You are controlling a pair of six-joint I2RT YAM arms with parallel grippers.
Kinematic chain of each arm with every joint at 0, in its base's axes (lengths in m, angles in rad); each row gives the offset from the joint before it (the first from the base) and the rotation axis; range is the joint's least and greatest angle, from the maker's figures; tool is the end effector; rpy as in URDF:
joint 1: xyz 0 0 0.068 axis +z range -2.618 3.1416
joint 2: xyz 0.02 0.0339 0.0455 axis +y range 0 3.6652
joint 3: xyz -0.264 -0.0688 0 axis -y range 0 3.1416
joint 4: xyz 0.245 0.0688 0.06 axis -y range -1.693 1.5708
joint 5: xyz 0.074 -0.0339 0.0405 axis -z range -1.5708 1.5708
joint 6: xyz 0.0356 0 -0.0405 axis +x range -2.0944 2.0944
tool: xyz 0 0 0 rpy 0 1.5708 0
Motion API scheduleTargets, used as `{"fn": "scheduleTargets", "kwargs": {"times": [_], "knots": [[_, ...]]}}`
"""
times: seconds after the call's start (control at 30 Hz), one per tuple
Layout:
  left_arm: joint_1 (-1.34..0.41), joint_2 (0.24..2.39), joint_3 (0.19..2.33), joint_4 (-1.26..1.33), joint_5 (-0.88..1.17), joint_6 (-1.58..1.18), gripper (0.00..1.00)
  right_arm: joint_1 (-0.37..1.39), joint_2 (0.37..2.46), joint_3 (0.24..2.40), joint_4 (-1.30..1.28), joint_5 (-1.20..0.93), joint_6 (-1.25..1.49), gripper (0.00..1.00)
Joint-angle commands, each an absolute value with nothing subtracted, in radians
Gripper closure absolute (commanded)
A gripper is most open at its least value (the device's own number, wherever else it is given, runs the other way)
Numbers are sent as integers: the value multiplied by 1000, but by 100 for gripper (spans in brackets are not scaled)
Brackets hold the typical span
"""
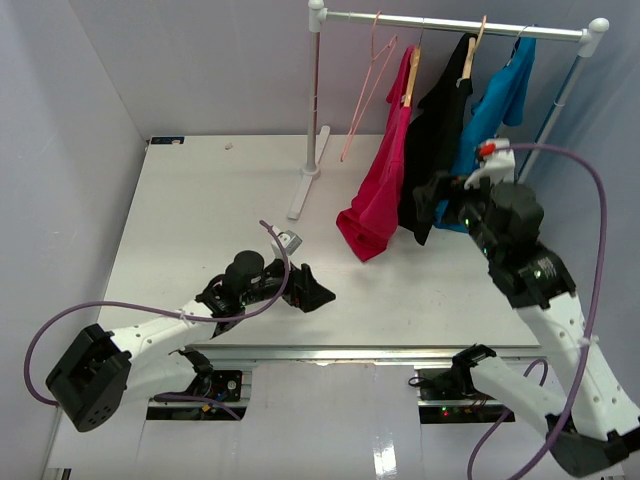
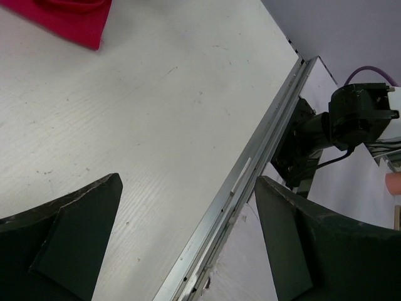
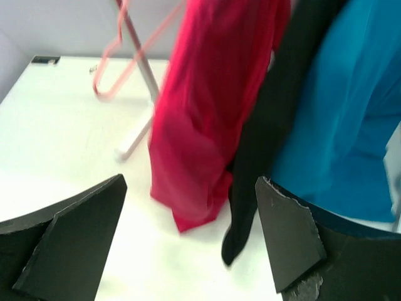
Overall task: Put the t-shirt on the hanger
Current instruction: Reset both arms
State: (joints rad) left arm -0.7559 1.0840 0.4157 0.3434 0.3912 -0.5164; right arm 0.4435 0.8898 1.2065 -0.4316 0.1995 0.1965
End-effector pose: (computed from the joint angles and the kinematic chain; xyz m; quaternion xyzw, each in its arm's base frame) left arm 0.1561 -0.1658 0.2080 0.2078 0.7774 -0.4670 0.3666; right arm 0.1621 0.0692 0.4394 -0.0258 0.7453 0.1377 0.6518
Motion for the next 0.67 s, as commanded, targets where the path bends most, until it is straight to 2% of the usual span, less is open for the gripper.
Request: {"fn": "scheduleTargets", "kwargs": {"times": [0.0, 0.2, 0.37, 0.63], "knots": [[-759, 1021, 403, 390, 401, -474, 2, 446, 702, 900, -418, 102, 241, 10], [-759, 818, 306, 475, 390, -511, 2, 445, 384, 597, -305, -89, 241, 10], [-761, 703, 289, 440, 313, -480, 2, 445, 299, 491, -263, -144, 243, 10], [-762, 670, 279, 433, 310, -483, 2, 446, 291, 495, -264, -163, 236, 10]]}}
